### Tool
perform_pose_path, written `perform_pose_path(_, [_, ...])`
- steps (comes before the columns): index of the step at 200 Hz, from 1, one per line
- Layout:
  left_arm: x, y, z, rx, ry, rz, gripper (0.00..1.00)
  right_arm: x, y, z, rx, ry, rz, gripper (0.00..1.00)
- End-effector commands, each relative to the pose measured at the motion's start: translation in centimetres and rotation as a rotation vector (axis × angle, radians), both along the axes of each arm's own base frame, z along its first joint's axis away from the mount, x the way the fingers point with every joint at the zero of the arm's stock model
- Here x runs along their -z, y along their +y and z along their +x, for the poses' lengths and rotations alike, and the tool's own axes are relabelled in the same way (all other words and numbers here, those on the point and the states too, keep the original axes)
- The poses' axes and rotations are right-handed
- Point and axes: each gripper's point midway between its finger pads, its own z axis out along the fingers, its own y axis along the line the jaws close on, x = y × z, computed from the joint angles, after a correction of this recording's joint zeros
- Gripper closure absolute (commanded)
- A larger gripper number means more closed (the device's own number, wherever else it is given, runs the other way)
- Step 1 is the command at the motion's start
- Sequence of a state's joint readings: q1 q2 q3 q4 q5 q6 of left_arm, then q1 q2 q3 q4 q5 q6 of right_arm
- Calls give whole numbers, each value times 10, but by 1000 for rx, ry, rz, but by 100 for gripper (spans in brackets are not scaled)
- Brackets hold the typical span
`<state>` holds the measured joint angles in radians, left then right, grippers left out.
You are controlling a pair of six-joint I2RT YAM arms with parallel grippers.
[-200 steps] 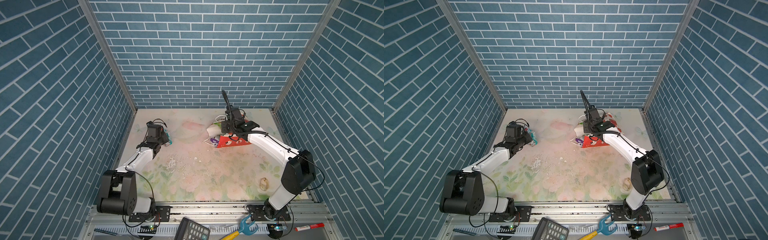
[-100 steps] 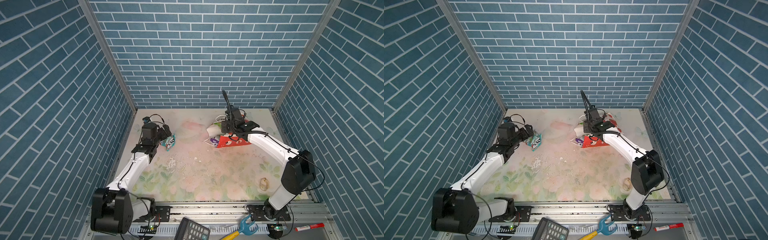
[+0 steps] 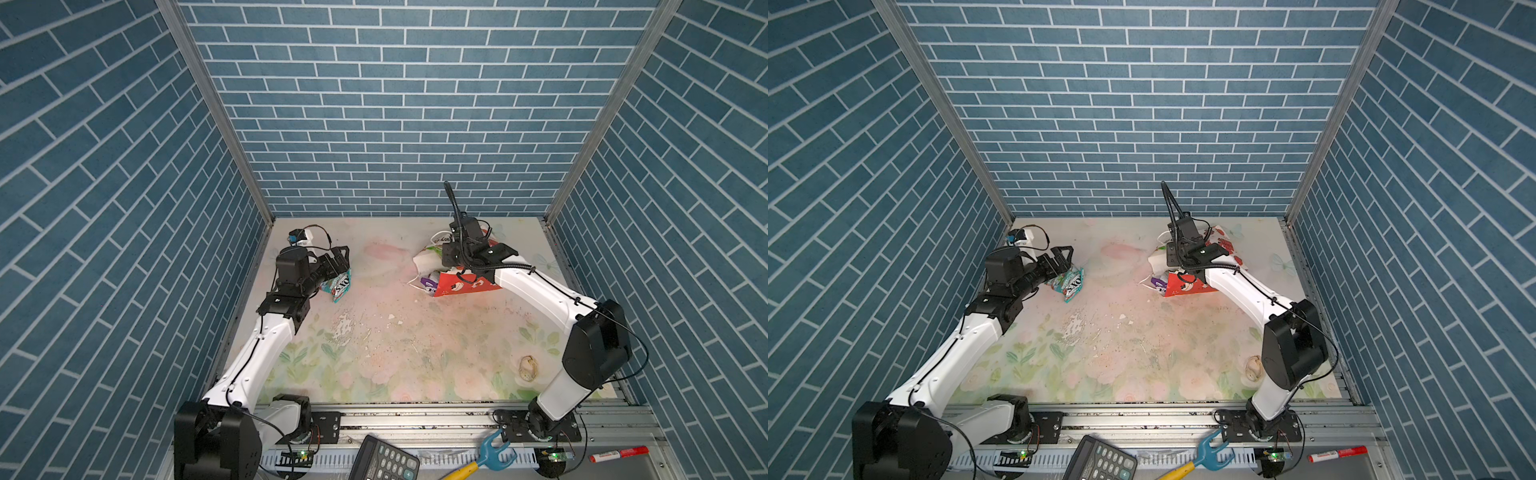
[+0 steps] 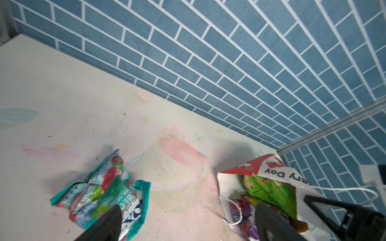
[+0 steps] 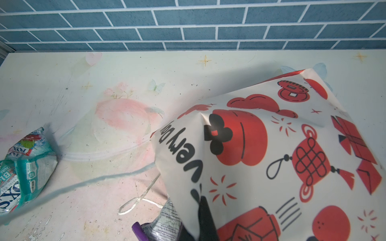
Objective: Take the snacks out of the paper bag
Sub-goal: 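Move the left gripper back toward the bag opening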
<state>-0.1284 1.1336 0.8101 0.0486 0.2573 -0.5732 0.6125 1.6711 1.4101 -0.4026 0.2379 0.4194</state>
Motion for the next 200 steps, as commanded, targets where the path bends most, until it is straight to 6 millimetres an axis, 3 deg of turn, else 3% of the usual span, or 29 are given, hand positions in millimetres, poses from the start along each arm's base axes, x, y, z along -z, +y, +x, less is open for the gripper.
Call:
perform_pose_path(1, [4, -34, -4, 120, -4, -71, 0, 11, 6, -7, 18, 50, 55, 100])
perform_pose_path(119, [28, -109, -7, 279, 22, -39, 0, 8, 13, -5, -2, 30, 100, 100])
perform_pose_path(200, [25, -155, -22, 368, -5, -69, 0, 3, 9, -11, 12, 19, 131, 100])
